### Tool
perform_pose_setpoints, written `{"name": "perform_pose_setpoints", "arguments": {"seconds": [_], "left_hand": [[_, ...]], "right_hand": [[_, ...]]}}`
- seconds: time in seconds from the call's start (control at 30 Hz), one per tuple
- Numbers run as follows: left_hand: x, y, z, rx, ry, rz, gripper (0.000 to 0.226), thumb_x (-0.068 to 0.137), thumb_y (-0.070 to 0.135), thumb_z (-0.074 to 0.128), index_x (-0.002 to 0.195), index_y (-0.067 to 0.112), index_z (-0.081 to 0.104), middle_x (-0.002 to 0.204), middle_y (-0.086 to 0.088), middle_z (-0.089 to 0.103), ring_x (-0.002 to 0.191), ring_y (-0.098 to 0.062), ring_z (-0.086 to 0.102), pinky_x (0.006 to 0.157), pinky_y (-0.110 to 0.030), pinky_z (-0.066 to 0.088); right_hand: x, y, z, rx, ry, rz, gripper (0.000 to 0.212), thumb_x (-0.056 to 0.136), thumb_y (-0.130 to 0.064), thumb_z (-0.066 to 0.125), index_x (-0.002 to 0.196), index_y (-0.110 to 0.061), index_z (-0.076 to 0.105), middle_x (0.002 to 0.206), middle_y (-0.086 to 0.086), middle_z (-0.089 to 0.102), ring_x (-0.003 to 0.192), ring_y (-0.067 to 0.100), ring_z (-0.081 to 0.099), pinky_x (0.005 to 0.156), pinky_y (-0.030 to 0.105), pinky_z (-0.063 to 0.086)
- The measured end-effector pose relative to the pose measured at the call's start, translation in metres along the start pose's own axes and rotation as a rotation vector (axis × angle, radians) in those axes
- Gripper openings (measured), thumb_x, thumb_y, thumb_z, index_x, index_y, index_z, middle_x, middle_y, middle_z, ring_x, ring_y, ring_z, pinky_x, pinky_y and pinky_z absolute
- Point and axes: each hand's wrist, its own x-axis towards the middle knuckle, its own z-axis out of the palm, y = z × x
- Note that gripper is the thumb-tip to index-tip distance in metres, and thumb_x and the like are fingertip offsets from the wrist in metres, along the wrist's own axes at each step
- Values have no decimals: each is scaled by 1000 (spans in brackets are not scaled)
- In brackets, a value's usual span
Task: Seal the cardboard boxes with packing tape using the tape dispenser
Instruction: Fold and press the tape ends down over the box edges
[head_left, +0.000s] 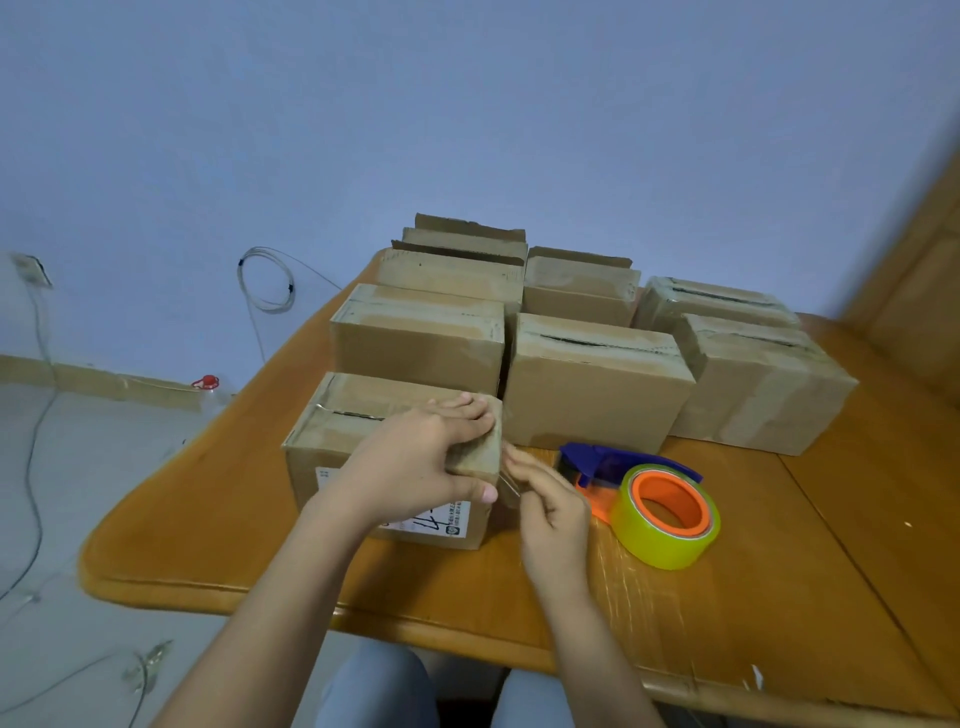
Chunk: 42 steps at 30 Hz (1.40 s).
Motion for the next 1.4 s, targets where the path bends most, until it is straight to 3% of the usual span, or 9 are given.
{"name": "perform_pose_setpoints", "arguments": {"seconds": [0.07, 0.3, 0.53, 0.63, 0.73, 0.87, 0.97, 1.13, 1.4], "left_hand": [[0, 0, -1, -6, -2, -3, 86, 76, 52, 72, 147, 21, 35, 156, 10, 25, 144, 0, 16, 119, -27, 18], [-2, -8, -8, -116, -53, 18, 83, 70, 45, 79, 142, 24, 43, 151, 16, 33, 137, 10, 20, 113, -14, 17], [-7, -16, -9, -176, -85, 44, 84, 65, 42, 83, 139, 30, 46, 144, 26, 35, 128, 22, 19, 101, 3, 13], [-8, -16, -8, -182, -78, 55, 85, 63, 43, 84, 139, 30, 47, 144, 26, 36, 128, 23, 19, 96, 7, 13], [-9, -15, -8, -190, -77, 62, 85, 64, 44, 83, 139, 28, 47, 145, 24, 36, 130, 20, 21, 99, 4, 14], [-9, -14, -8, -200, -73, 62, 83, 65, 42, 84, 139, 27, 48, 145, 24, 37, 128, 20, 23, 97, 5, 17], [-10, -12, -8, -177, -80, 55, 81, 67, 42, 82, 139, 27, 47, 146, 23, 37, 127, 19, 22, 102, -2, 20], [-9, -10, -9, -152, -100, 60, 81, 69, 40, 81, 140, 24, 47, 148, 18, 37, 130, 15, 22, 106, -8, 19], [-10, -9, -7, -125, -62, 56, 81, 70, 45, 82, 140, 27, 46, 150, 20, 33, 134, -1, 34, 110, -26, 33]], "right_hand": [[6, -3, 1, -30, 96, -49, 37, 79, -4, 42, 100, -17, 69, 106, -13, 66, 104, 0, 60, 88, 19, 48], [38, 0, 6, 42, 58, 67, 39, 94, -3, 53, 130, -17, 50, 126, -9, 50, 110, -12, 48, 87, 7, 41], [35, 14, 10, -5, 26, 81, 12, 92, -17, 56, 88, -24, 65, 88, -5, 68, 87, 12, 64, 78, 37, 53], [35, 11, 10, -5, 66, 67, 13, 87, -24, 56, 79, -30, 64, 81, -5, 68, 80, 13, 63, 72, 33, 52], [33, 9, 9, -21, 123, 12, 19, 85, -15, 61, 77, -31, 67, 78, -7, 68, 77, 6, 62, 69, 19, 47], [30, 11, 10, -119, 178, -122, 12, 84, -5, 64, 86, -11, 74, 82, -5, 69, 79, 5, 63, 71, 13, 46], [26, 12, 10, -222, 169, -201, 20, 86, -10, 58, 98, -5, 74, 96, 0, 70, 92, 12, 63, 83, 18, 48], [14, 7, 6, -358, -2, -186, 51, 79, -6, 44, 129, -7, 58, 130, -8, 53, 122, 3, 43, 105, 6, 25], [1, -1, 0, -170, 147, -132, 44, 82, -4, 44, 117, -21, 65, 115, -10, 64, 110, 6, 58, 96, 19, 44]]}}
